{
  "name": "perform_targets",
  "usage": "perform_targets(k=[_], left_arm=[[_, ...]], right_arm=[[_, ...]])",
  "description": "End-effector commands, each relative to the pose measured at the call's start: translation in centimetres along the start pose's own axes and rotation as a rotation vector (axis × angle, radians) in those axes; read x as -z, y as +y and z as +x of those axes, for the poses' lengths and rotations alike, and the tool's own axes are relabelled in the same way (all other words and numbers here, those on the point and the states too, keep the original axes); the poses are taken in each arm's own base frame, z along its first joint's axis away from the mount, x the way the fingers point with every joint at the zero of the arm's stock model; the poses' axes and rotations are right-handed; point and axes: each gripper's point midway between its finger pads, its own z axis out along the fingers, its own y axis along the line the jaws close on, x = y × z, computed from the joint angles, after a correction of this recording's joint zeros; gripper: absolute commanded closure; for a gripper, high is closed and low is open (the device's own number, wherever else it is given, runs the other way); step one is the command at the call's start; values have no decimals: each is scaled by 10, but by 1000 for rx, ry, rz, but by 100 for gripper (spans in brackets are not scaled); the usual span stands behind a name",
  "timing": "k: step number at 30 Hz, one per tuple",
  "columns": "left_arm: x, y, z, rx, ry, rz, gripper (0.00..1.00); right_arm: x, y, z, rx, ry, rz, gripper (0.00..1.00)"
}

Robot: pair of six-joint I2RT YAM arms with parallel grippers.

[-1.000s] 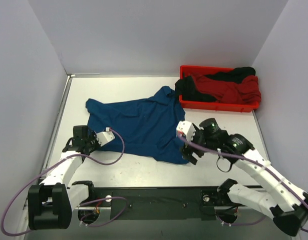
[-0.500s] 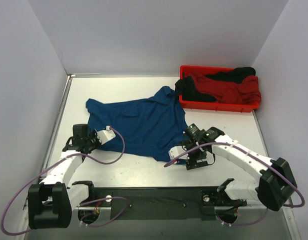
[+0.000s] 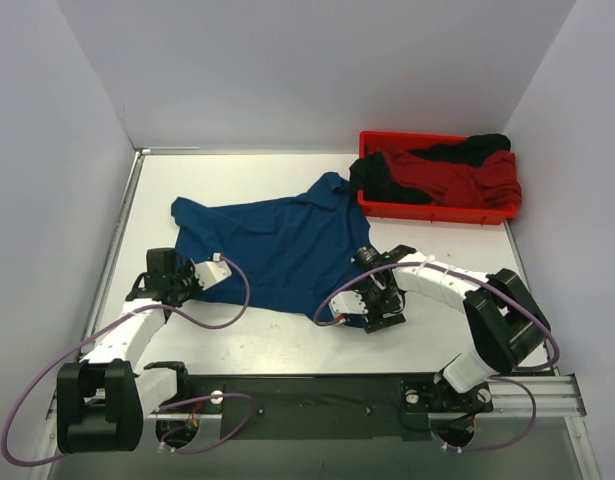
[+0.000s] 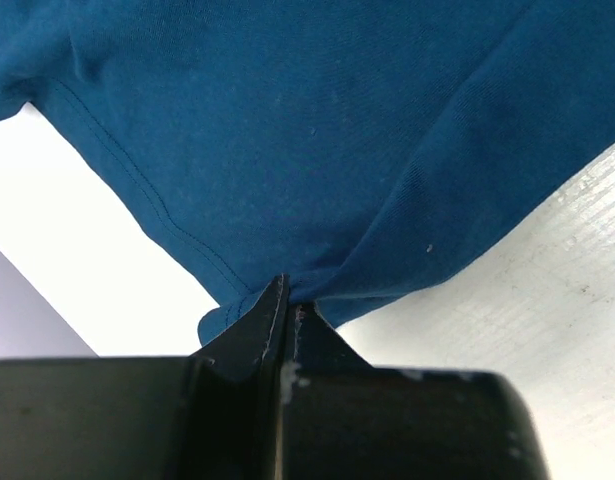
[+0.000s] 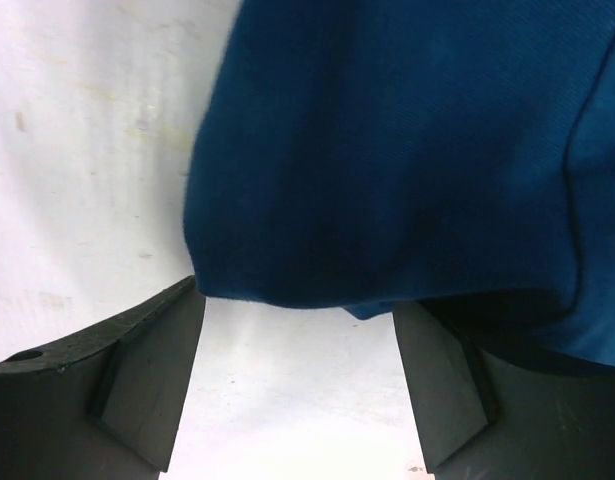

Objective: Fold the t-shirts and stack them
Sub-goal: Flatten out the tshirt

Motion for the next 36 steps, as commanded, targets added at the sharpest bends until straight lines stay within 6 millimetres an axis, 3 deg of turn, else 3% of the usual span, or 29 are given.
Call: perform_targets(k=[1,6,8,10,12,15,19,20,25,30,33,35,36], left_arm=[[3,22,-18,-15,-50,-46,100],[3,25,-20,-9,-52,-52,100],[4,26,-20,-8,-49,-53,100],[3,25,-18,-9,-43,-52,100],[4,26,-18,-7,-37,-57,100],[5,30,-13,4,-11,-75,100],[13,38,-3,15,51,-108,100],[17,43,-2,18,61,-123,100],[35,56,3,51,97,-144,100],[59,67,0,87,117,-171,100],[78,69,-7,94,109,-176,100],[88,68,-8,103,111,-180,100],[92,69,-9,104,109,-186,100]], right_arm=[[0,-9,0,13,-10,-12,30],[-17,-5,5,-19,0,-74,42],[-18,-4,5,-49,-10,-81,61],[-17,-1,6,-46,10,-82,89],[-14,7,7,-35,35,-90,100],[2,14,-6,-117,17,-81,100],[57,9,-51,-382,-174,-16,100],[70,22,-62,-471,-222,-49,100],[128,47,-119,-664,-510,-112,100],[196,47,-164,-901,-836,-213,100],[239,41,-170,-950,-1017,-203,100],[267,27,-161,-1057,-1142,-188,100],[275,15,-147,-1129,-1187,-153,100]])
